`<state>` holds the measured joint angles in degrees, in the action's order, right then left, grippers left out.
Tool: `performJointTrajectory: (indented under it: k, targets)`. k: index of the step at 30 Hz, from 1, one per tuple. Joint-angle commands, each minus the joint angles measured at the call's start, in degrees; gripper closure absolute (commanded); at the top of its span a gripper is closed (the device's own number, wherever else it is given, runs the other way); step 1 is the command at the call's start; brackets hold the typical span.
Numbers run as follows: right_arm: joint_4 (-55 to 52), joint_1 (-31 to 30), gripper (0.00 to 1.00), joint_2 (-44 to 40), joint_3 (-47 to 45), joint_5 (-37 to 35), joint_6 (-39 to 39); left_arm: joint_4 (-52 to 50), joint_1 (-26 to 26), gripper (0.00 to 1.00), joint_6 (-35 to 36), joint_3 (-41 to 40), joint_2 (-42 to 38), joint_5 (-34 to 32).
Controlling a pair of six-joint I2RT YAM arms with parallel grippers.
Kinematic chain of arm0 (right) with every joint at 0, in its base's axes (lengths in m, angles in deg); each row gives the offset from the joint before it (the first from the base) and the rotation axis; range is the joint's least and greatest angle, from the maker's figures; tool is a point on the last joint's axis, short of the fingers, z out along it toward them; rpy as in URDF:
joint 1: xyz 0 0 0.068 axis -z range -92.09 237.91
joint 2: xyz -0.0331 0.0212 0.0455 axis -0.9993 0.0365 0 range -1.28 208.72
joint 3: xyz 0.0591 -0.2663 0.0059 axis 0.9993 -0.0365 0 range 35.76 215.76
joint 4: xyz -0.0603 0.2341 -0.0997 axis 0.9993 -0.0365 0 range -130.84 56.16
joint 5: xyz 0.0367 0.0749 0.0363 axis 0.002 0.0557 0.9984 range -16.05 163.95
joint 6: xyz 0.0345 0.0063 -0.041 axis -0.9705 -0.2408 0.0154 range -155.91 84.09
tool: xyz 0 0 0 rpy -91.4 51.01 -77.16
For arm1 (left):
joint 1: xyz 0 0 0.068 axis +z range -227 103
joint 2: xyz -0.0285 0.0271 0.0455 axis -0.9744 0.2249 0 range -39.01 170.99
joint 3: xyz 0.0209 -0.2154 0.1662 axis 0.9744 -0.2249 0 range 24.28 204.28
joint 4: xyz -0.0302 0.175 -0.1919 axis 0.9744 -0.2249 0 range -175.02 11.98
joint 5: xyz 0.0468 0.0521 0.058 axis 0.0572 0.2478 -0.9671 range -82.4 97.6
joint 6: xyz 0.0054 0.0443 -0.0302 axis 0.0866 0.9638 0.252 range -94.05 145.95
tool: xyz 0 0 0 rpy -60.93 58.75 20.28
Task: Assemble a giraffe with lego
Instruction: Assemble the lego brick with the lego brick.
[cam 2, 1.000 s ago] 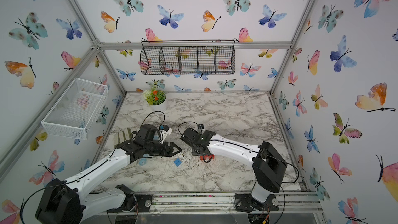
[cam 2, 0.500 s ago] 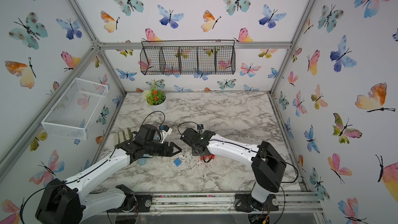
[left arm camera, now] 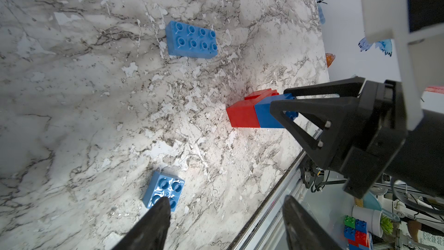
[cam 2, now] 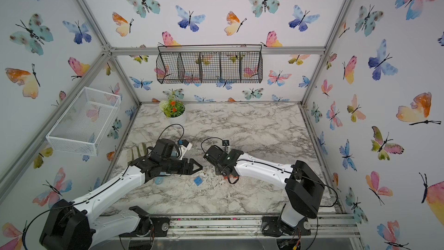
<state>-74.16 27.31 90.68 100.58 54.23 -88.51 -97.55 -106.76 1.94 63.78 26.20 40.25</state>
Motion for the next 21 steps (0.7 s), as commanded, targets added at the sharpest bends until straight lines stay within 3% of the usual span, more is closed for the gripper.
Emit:
performJointTrajectory:
  k: [1,14,18,21]
  targets:
    - [-4.03,-0.75,0.78,2.16,-4.37,3.8,-1.28,0.03,-0.29,0.27,0.42,-0.35,0.3,-0.73]
    - [-4.59,-1.33,0.75,0.58,-3.33,1.9,-2.32,0.02,-0.28,0.27,0.45,-0.4,0.27,-0.65]
    - [-2.48,-1.32,0.63,-1.55,-2.07,-0.32,-2.21,0.11,-0.3,0.27,0.46,-0.4,0.22,-0.57]
    - [-1.62,-1.28,0.6,-2.05,-0.28,-1.55,-1.35,0.08,-0.37,0.27,0.45,-0.33,0.26,-0.56]
